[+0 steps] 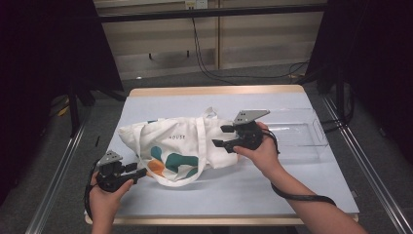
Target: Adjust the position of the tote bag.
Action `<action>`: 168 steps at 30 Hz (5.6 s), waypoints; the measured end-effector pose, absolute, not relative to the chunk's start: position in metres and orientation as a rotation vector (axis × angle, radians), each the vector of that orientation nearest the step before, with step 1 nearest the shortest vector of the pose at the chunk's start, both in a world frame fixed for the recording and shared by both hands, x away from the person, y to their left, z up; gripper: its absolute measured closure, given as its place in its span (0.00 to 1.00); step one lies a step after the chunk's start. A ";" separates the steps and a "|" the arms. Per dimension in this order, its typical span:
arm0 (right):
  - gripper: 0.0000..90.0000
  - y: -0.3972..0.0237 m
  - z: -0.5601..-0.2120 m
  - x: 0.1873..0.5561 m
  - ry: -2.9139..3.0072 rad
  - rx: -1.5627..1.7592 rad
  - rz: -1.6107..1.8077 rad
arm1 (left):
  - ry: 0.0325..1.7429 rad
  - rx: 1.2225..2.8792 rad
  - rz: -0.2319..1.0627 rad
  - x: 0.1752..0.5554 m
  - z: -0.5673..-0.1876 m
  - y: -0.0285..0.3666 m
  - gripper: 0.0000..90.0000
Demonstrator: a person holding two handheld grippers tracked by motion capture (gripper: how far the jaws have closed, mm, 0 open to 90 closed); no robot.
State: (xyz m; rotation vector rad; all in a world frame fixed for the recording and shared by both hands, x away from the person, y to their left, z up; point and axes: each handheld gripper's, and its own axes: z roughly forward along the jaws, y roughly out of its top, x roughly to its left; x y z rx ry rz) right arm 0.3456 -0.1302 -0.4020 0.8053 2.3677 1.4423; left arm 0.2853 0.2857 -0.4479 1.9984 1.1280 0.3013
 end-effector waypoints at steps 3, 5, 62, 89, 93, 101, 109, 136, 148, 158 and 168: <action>0.42 -0.130 -0.399 0.351 2.365 0.805 1.436 | 1.124 2.001 0.304 0.285 -0.447 0.284 0.52; 0.41 -0.130 -0.398 0.355 2.363 0.815 1.437 | 1.123 2.001 0.302 0.285 -0.448 0.284 0.51; 0.99 -0.124 -0.400 0.405 2.495 0.843 1.412 | 1.101 2.023 0.287 0.288 -0.449 0.279 0.49; 0.99 -0.131 -0.381 0.394 2.422 0.830 1.449 | 1.133 2.022 0.323 0.278 -0.427 0.289 0.49; 0.99 -0.132 -0.382 0.394 2.420 0.834 1.453 | 1.115 2.027 0.306 0.275 -0.423 0.286 0.54; 0.99 -0.132 -0.380 0.393 2.420 0.833 1.454 | 1.068 2.031 0.330 0.268 -0.408 0.280 0.63; 0.99 -0.132 -0.381 0.392 2.416 0.837 1.446 | 1.021 2.048 0.250 0.267 -0.407 0.265 0.85; 0.99 -0.137 -0.375 0.387 2.420 0.828 1.471 | 0.882 2.073 0.135 0.282 -0.414 0.189 1.00; 0.99 -0.141 -0.371 0.381 2.422 0.803 1.498 | 0.843 2.093 0.134 0.285 -0.415 0.172 0.99; 0.99 -0.144 -0.367 0.375 2.428 0.770 1.537 | 0.843 2.092 0.139 0.288 -0.417 0.166 0.99; 0.99 -0.148 -0.366 0.369 2.445 0.736 1.573 | 0.852 2.091 0.139 0.291 -0.420 0.164 0.99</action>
